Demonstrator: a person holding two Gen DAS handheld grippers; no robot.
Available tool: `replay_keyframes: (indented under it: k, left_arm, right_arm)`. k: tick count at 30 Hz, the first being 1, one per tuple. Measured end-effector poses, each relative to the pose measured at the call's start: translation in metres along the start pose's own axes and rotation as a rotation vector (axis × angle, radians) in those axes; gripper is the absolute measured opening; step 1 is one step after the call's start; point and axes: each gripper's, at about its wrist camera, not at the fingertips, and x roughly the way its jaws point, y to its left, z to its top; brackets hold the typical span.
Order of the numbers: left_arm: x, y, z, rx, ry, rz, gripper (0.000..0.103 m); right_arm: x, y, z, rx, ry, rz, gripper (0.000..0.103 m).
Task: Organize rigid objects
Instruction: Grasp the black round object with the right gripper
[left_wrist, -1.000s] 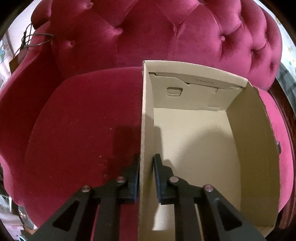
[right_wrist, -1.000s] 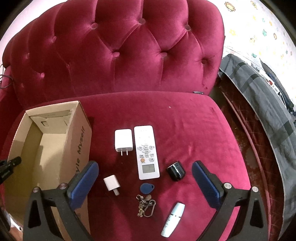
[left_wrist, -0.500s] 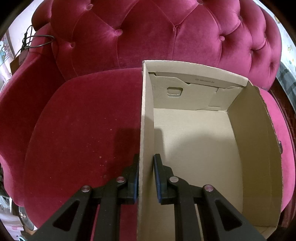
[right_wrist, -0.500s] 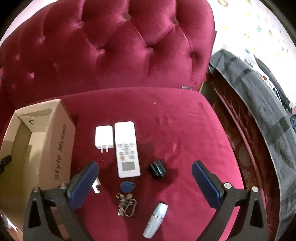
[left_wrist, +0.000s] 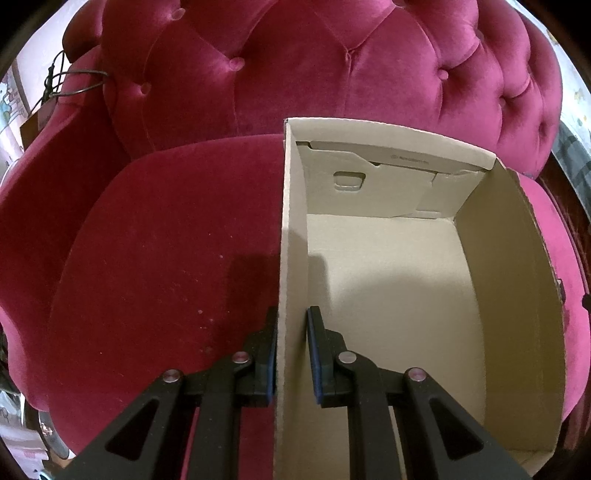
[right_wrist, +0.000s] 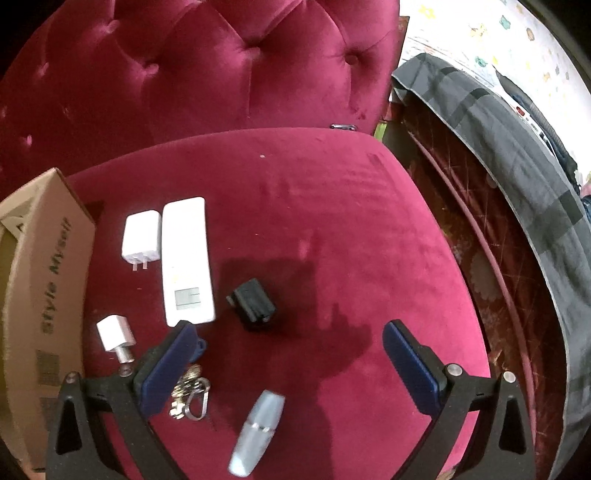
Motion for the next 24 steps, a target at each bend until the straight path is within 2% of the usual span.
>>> replay_keyframes:
  k: [9, 17, 20, 23, 24]
  left_arm:
    - [0.002, -0.002, 0.001, 0.003, 0.003, 0.005, 0.015]
    - [0.003, -0.002, 0.000, 0.009, 0.003, 0.006, 0.015]
    - [0.002, -0.002, -0.001, 0.012, 0.005, 0.009, 0.015]
    - [0.003, -0.002, -0.001, 0.006, 0.006, 0.005, 0.015]
    - [0.003, -0.002, 0.000, 0.004, 0.007, 0.003, 0.015]
  right_arm:
    - [0.033, -0.003, -0.001, -0.031, -0.015, 0.029, 0.101]
    - [0.052, 0.005, 0.002, -0.043, 0.002, 0.072, 0.092]
    - [0.059, 0.011, 0.005, -0.052, 0.011, 0.078, 0.086]
    - [0.068, 0.014, 0.007, -0.054, 0.042, 0.105, 0.067]
    - [0.070, 0.015, 0.006, -0.053, 0.050, 0.115, 0.054]
